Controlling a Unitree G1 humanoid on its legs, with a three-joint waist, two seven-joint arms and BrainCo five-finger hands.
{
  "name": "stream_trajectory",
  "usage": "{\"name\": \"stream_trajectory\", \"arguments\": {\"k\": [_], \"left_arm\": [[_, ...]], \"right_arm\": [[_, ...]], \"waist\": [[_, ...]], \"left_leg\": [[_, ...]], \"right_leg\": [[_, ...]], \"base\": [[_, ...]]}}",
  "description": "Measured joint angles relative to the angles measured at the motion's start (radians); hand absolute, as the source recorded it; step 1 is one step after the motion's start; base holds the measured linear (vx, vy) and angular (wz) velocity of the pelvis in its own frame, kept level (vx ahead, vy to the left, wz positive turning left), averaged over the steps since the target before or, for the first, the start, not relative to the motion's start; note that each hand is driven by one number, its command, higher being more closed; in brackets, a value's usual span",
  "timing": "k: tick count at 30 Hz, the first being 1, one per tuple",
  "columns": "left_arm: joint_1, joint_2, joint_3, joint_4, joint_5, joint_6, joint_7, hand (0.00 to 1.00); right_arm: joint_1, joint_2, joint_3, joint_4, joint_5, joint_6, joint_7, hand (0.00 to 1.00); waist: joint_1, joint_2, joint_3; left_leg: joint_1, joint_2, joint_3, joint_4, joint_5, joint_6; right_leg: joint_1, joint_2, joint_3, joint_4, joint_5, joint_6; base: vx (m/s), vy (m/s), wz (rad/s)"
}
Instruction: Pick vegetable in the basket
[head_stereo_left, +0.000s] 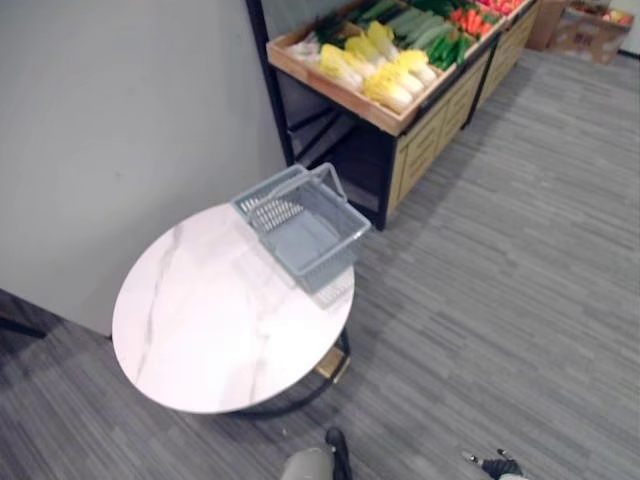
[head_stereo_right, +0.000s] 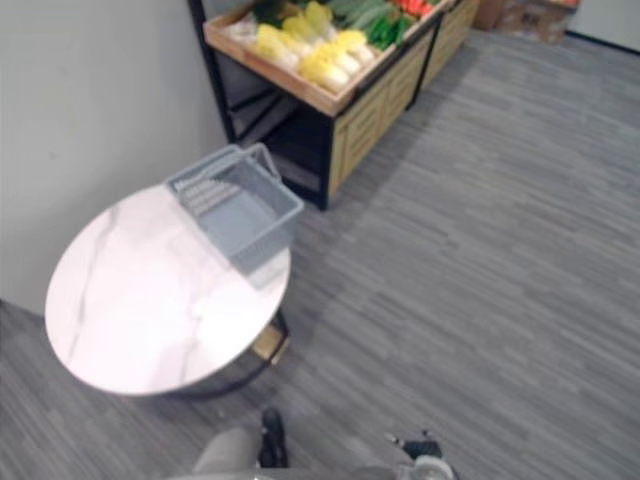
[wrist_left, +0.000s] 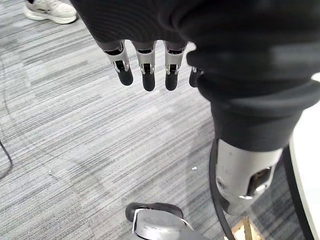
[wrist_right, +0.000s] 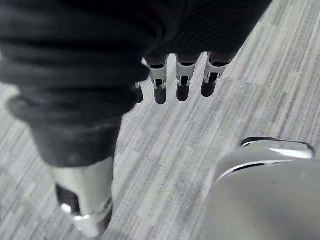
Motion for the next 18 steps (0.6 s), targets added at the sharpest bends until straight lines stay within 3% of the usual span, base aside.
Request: {"name": "stream_trajectory", "arguments": {"k": [2,3,5,7,9,10,11,12,13,15,18], "left_arm": [[0.001,0.019,-0.025,0.003,0.013,0.008,0.000,0.00],[0.001,0.025,-0.037,0.003,0.024,0.011,0.002,0.00],[-0.004,0.023,-0.036,-0.002,0.030,0.011,0.002,0.00],[-0.004,0.017,-0.028,-0.013,0.031,0.011,0.002,0.00],[-0.002,0.002,0.026,-0.015,0.038,0.012,0.002,0.00],[-0.002,0.001,0.031,-0.015,0.038,0.012,0.002,0.00],[-0.002,-0.001,0.058,-0.020,0.039,0.012,0.002,0.00],[-0.008,-0.005,0.095,-0.030,0.040,0.011,0.006,0.00],[-0.005,-0.015,0.102,-0.031,0.042,0.017,0.005,0.00],[-0.004,-0.046,0.135,-0.037,0.060,0.017,0.005,0.00],[-0.012,-0.051,0.164,-0.042,0.070,0.017,0.004,0.00]], "right_arm": [[0.002,0.008,-0.007,0.006,0.023,-0.003,-0.009,0.00],[0.007,0.015,-0.023,0.009,0.039,-0.003,-0.013,0.00],[0.010,0.020,-0.046,0.009,0.049,-0.004,-0.016,0.00],[0.010,0.022,-0.071,0.009,0.050,-0.004,-0.016,0.00],[0.014,0.031,-0.087,0.005,0.069,-0.003,-0.016,0.00],[0.015,0.034,-0.090,0.004,0.069,-0.003,-0.017,0.00],[0.022,0.048,-0.107,0.003,0.070,-0.003,-0.021,0.00],[0.024,0.061,-0.120,0.005,0.070,0.001,-0.025,0.00],[0.026,0.052,-0.120,0.002,0.070,0.001,-0.029,0.00],[0.032,0.046,-0.118,-0.035,0.070,0.001,-0.035,0.00],[0.043,0.051,-0.103,-0.044,0.069,0.002,-0.035,0.00]], "waist": [[-0.004,-0.015,0.002],[-0.005,-0.020,0.002],[-0.013,-0.015,0.005],[-0.019,-0.010,0.012],[-0.036,-0.007,0.028],[-0.036,-0.008,0.028],[-0.036,-0.024,0.031],[-0.022,-0.041,0.050],[-0.022,-0.030,0.048],[-0.021,0.013,0.036],[-0.018,0.015,0.032]], "left_leg": [[0.089,-0.011,-0.005,-0.033,-0.013,0.020],[0.144,-0.020,-0.011,-0.059,-0.015,0.023],[0.201,-0.024,-0.032,-0.089,-0.015,0.024],[0.238,-0.022,-0.052,-0.101,-0.015,0.024],[0.282,-0.006,-0.088,-0.109,-0.024,0.009],[0.285,-0.004,-0.091,-0.109,-0.032,-0.001],[0.299,-0.001,-0.109,-0.112,-0.067,-0.050],[0.318,0.004,-0.117,-0.105,-0.091,-0.081],[0.319,0.028,-0.116,-0.105,-0.096,-0.087],[0.322,0.101,-0.110,-0.110,-0.107,-0.140],[0.348,0.130,-0.114,-0.129,-0.105,-0.163]], "right_leg": [[-0.108,0.038,0.006,0.285,-0.019,-0.016],[-0.149,0.062,-0.029,0.382,-0.042,-0.050],[-0.199,0.099,-0.101,0.429,-0.114,-0.053],[-0.241,0.123,-0.162,0.379,-0.172,-0.060],[-0.246,0.130,-0.212,0.110,-0.188,-0.070],[-0.246,0.129,-0.210,0.068,-0.183,-0.065],[-0.230,0.120,-0.193,-0.137,-0.129,-0.039],[-0.199,0.125,-0.177,-0.238,-0.072,-0.063],[-0.182,0.151,-0.192,-0.262,-0.068,-0.055],[-0.173,0.225,-0.204,-0.287,-0.079,-0.067],[-0.160,0.252,-0.221,-0.267,-0.135,-0.094]], "base": [[0.40,0.113,0.17],[0.44,0.045,0.21],[0.33,-0.039,0.29],[0.25,-0.129,0.30],[0.24,-0.206,0.48],[0.22,-0.248,0.47],[0.20,-0.280,0.21],[0.20,-0.298,0.16],[0.19,-0.318,-0.03],[0.17,-0.298,-0.15],[0.11,-0.204,0.02]]}}
